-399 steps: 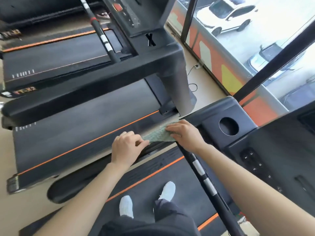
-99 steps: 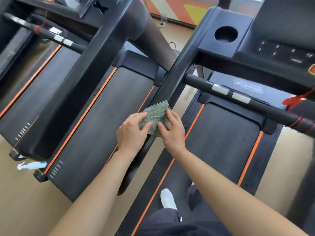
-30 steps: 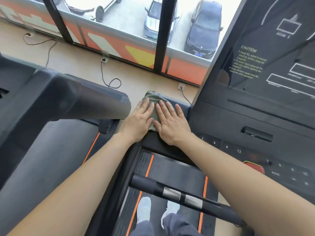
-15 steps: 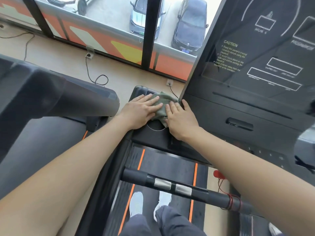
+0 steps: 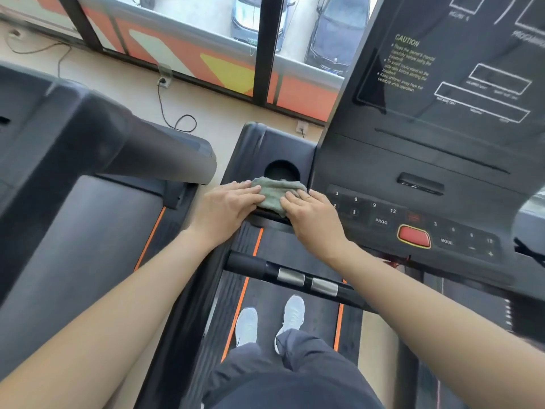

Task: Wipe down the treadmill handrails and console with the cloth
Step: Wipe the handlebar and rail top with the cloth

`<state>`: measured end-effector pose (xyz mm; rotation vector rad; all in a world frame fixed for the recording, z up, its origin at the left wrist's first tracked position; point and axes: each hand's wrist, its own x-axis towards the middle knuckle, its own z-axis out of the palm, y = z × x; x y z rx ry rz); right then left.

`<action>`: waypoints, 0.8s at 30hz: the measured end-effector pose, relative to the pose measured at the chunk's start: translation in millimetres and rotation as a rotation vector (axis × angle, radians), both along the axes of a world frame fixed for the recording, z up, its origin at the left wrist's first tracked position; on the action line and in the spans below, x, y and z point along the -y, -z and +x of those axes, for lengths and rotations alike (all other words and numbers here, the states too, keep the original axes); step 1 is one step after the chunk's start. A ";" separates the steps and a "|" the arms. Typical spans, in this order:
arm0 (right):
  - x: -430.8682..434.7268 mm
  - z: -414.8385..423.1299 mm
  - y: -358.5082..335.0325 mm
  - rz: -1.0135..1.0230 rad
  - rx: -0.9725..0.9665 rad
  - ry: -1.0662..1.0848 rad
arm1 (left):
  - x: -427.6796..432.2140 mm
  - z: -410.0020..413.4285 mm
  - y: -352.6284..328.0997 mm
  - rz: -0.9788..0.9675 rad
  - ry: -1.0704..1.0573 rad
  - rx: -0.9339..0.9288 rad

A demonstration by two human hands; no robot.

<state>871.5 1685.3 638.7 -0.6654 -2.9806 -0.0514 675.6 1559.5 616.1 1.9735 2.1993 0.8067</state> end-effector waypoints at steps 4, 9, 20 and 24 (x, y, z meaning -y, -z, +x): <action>24.0 5.0 -4.7 -0.185 -0.153 0.019 | 23.3 6.9 -14.2 -0.028 -0.078 0.084; 61.2 20.4 -15.7 -0.535 -0.089 0.026 | 62.3 10.4 -24.8 -0.170 0.027 0.140; 105.1 32.8 0.8 -0.650 -0.085 0.199 | 93.9 39.2 -2.1 -0.072 0.086 -0.171; 109.6 30.3 16.6 -0.602 0.013 0.117 | 85.3 44.4 6.7 -0.132 0.221 -0.343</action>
